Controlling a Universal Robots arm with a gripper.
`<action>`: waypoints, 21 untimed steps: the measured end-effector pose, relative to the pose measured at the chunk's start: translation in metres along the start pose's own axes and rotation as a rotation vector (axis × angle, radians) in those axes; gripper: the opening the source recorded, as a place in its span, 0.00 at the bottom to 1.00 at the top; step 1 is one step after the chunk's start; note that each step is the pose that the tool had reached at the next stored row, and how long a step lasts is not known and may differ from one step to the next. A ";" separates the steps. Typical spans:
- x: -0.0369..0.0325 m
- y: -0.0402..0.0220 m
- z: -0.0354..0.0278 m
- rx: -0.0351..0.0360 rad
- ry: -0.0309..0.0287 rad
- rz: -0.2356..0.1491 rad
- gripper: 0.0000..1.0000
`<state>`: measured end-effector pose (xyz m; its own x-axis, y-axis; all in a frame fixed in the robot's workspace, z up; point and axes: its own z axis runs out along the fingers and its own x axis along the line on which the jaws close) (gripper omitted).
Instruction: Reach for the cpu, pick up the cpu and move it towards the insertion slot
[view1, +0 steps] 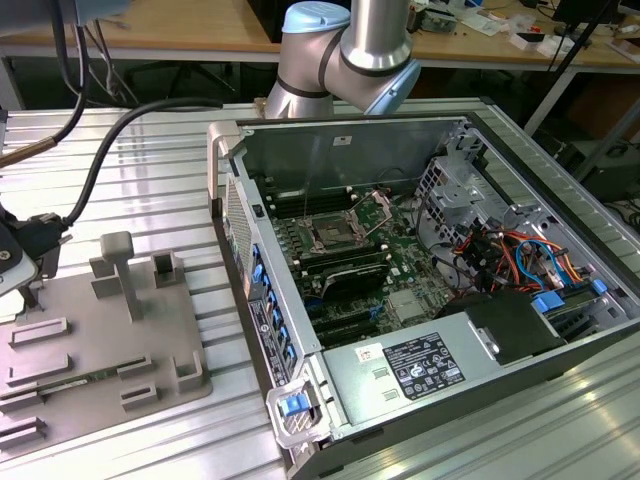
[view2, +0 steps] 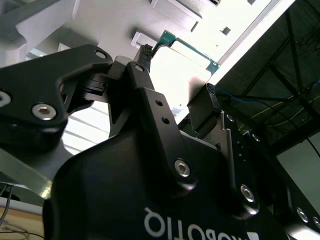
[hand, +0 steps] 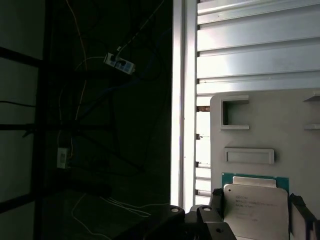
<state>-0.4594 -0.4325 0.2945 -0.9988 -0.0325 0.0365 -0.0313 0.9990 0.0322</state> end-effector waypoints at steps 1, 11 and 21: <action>0.0000 0.0000 -0.0007 0.0001 0.0001 0.000 0.55; -0.0001 0.0000 -0.0021 0.0001 0.0002 0.000 0.55; 0.0002 0.0003 -0.0104 0.0001 0.0002 0.000 0.55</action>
<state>-0.4592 -0.4325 0.3049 -0.9988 -0.0325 0.0367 -0.0313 0.9990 0.0322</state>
